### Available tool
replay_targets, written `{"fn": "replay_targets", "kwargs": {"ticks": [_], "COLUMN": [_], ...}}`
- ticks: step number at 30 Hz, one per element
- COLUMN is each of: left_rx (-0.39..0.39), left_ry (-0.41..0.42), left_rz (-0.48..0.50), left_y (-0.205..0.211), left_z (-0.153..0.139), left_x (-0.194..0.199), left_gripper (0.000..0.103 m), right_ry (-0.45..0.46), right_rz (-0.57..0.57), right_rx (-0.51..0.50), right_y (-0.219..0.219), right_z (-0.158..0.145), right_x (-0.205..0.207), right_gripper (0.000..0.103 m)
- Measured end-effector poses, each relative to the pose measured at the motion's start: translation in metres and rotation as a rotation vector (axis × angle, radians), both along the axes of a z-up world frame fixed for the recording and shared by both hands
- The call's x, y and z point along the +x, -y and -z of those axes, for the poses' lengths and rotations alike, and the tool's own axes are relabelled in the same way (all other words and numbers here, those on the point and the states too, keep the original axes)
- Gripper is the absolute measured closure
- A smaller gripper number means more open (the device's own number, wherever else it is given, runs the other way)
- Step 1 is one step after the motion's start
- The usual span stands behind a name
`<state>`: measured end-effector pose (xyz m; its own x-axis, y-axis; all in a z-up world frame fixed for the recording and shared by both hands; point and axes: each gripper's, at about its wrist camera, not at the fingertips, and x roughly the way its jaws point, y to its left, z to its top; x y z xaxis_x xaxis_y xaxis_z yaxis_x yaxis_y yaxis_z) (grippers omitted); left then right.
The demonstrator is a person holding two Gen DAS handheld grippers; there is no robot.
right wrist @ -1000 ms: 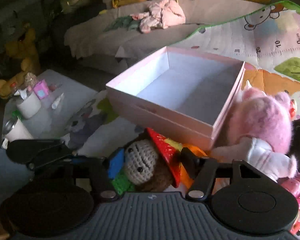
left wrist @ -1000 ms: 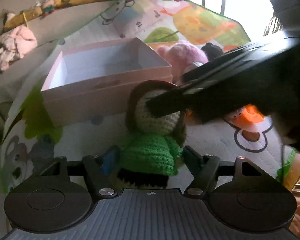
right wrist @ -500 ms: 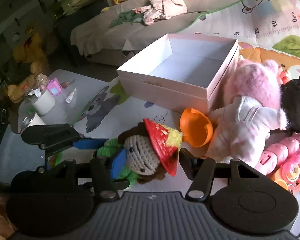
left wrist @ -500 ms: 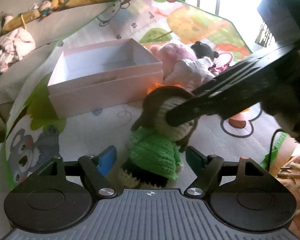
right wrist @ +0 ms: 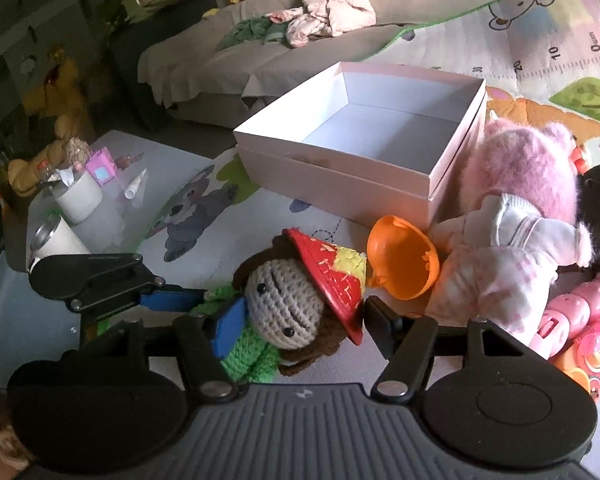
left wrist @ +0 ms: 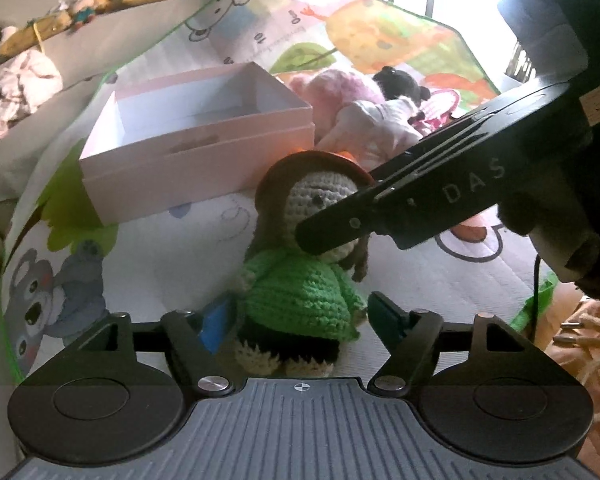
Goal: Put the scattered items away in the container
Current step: 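Lift the crochet doll with the right gripper and carry it toward the pink box, then lower the doll into the box and open the right gripper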
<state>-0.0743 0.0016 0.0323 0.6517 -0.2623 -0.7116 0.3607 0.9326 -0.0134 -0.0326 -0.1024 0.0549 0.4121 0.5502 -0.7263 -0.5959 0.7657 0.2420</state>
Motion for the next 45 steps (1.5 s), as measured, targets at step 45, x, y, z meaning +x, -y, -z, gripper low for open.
{"fn": "replay_targets", "kwargs": {"ticks": [45], "left_rx": [-0.073], "left_ry": [0.190], "left_rz": [-0.125], "left_y": [-0.091], "left_z": [-0.027], "left_x": [0.093], "left_gripper": [0.010], "right_ry": [-0.074], "right_rz": [-0.240], "right_rx": [-0.086], "right_y": [-0.118], "right_z": [-0.012], "right_x": [0.237], "right_gripper": [0.030]}}
